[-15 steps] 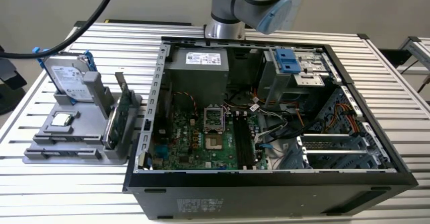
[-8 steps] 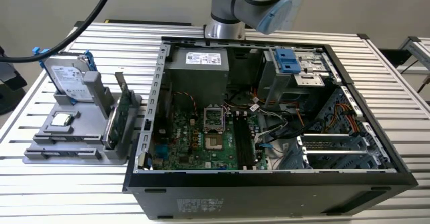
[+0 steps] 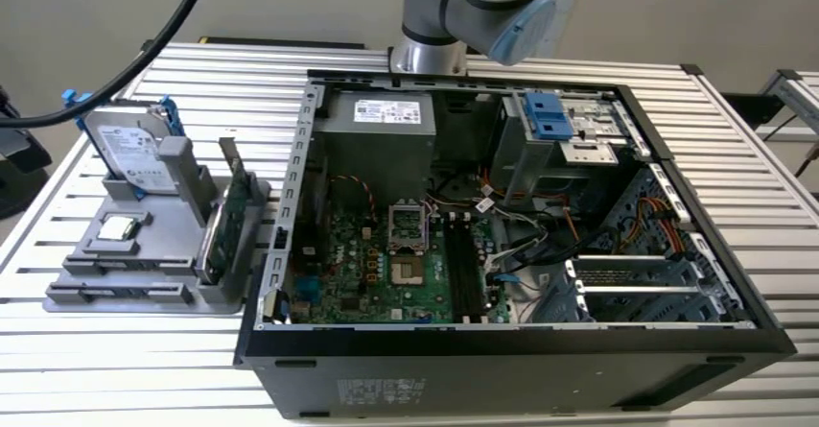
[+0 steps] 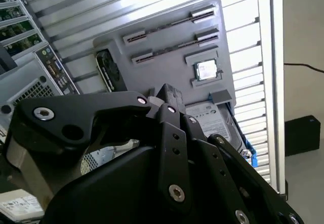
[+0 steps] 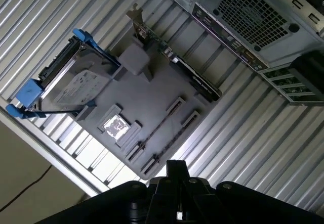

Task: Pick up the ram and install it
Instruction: 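Pick up the ram and move it above insertion slot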

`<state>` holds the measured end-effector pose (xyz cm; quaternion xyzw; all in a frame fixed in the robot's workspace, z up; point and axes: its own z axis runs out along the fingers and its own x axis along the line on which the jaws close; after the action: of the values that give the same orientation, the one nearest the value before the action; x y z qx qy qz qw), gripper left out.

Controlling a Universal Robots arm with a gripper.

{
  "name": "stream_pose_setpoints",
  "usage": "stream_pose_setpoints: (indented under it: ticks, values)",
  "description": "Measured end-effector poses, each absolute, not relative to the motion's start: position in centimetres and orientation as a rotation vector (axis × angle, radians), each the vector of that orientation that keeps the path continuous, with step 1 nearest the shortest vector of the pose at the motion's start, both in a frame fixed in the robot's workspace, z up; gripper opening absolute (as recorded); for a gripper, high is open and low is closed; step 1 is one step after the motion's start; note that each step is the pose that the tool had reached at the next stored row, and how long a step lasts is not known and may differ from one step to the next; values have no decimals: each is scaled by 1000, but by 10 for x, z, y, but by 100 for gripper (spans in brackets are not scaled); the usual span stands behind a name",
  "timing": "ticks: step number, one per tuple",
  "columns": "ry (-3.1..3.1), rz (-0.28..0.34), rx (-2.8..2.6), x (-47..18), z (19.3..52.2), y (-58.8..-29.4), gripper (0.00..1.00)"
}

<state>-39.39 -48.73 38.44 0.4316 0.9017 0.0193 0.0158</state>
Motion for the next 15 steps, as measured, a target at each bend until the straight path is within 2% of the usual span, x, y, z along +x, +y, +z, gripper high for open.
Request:
stream_pose_setpoints:
  ticks: [15]
  values:
    - [2708, 56, 1524, -394, 383, -487, 0]
